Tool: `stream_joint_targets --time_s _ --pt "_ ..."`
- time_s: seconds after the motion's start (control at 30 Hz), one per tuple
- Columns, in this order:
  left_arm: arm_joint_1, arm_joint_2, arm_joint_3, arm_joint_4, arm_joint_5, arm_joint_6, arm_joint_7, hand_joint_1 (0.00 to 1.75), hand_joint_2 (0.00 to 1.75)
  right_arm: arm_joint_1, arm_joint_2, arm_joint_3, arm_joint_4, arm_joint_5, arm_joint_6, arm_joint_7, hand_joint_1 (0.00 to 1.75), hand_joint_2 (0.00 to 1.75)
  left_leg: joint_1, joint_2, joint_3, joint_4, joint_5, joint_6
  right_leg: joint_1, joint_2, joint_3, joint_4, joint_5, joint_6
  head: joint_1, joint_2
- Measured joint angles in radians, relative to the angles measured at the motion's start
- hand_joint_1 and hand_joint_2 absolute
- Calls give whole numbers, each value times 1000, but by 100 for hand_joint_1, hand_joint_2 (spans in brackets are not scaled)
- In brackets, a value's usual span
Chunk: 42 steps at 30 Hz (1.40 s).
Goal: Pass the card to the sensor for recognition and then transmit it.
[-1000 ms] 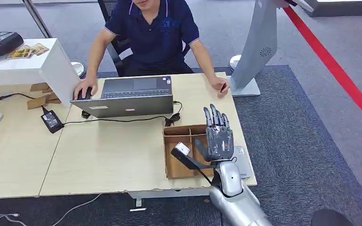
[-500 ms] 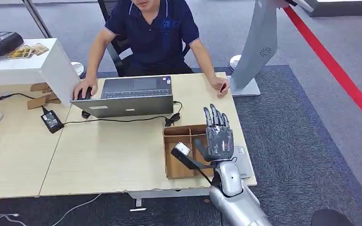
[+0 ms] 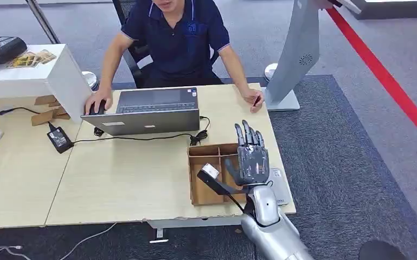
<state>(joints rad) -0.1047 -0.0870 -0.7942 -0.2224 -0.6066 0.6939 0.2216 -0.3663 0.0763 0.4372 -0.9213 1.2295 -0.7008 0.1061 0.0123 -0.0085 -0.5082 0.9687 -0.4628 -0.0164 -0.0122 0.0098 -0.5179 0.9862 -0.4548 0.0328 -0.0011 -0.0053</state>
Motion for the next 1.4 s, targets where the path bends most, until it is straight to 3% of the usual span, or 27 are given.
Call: stream_joint_targets --time_s 0.53,1.4 --pt "0 0 -6 0 2 0 0 0 0 0 0 0 0 -3 0 0 28 175 0 0 0 0 0 0 0 0 0 0 0 0 0 0" --pt "-3 0 -16 0 5 0 0 0 0 -2 0 0 14 -15 0 0 35 175 0 0 0 0 0 0 0 0 0 0 0 0 0 0"
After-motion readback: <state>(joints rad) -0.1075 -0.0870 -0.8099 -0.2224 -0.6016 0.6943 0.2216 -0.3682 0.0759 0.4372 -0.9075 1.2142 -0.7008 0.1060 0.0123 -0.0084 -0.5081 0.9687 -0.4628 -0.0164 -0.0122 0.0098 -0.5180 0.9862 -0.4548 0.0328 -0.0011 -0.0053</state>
